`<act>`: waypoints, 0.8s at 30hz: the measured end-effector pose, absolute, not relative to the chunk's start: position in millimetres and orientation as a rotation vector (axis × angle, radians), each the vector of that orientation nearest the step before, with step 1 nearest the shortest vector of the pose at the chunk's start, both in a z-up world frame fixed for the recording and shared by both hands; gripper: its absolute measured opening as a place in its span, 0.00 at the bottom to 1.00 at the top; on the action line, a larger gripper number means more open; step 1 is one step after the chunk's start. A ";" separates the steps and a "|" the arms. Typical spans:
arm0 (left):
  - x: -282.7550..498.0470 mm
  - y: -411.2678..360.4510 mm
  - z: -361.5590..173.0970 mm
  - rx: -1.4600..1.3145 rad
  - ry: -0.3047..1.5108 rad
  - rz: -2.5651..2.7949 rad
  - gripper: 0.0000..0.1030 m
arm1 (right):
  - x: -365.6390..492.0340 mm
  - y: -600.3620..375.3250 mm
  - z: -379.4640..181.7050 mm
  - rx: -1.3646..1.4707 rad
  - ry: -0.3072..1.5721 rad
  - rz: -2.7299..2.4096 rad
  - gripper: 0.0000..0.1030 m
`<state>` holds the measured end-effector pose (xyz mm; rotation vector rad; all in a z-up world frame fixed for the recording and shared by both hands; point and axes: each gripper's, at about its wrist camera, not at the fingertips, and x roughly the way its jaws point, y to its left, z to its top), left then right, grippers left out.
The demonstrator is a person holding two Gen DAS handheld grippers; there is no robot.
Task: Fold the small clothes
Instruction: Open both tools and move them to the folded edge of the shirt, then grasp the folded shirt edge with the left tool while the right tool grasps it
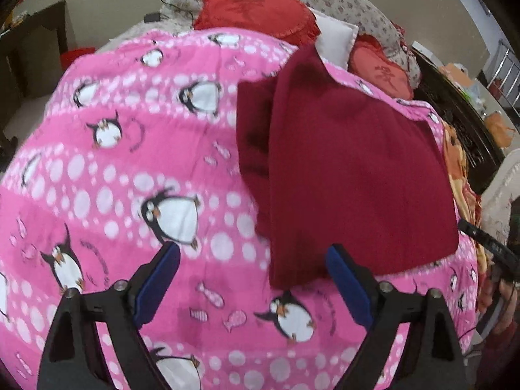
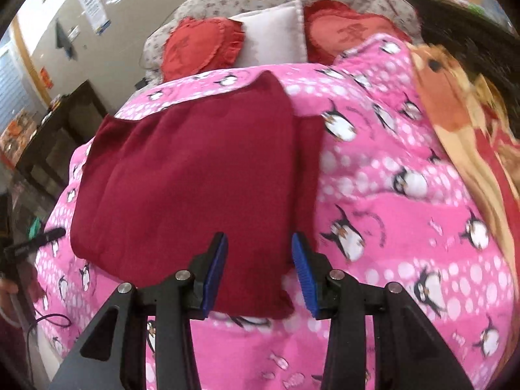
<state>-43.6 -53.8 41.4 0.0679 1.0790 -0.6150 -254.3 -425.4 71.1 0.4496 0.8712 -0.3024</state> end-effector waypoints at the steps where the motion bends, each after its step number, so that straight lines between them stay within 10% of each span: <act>1: -44.4 -54.3 39.1 0.070 1.086 -0.621 0.89 | -255.1 -427.7 67.8 0.459 0.880 -0.307 0.18; 6: -45.4 -58.9 31.1 0.037 1.107 -0.667 0.83 | -253.0 -436.1 45.3 0.544 0.913 -0.283 0.19; 12: -51.1 -72.7 21.8 0.059 1.171 -0.765 0.37 | -248.4 -429.0 33.5 0.559 0.912 -0.215 0.03; 24: -67.3 -76.0 17.7 0.243 1.134 -0.764 0.18 | -271.9 -427.1 54.9 0.500 0.883 -0.211 0.00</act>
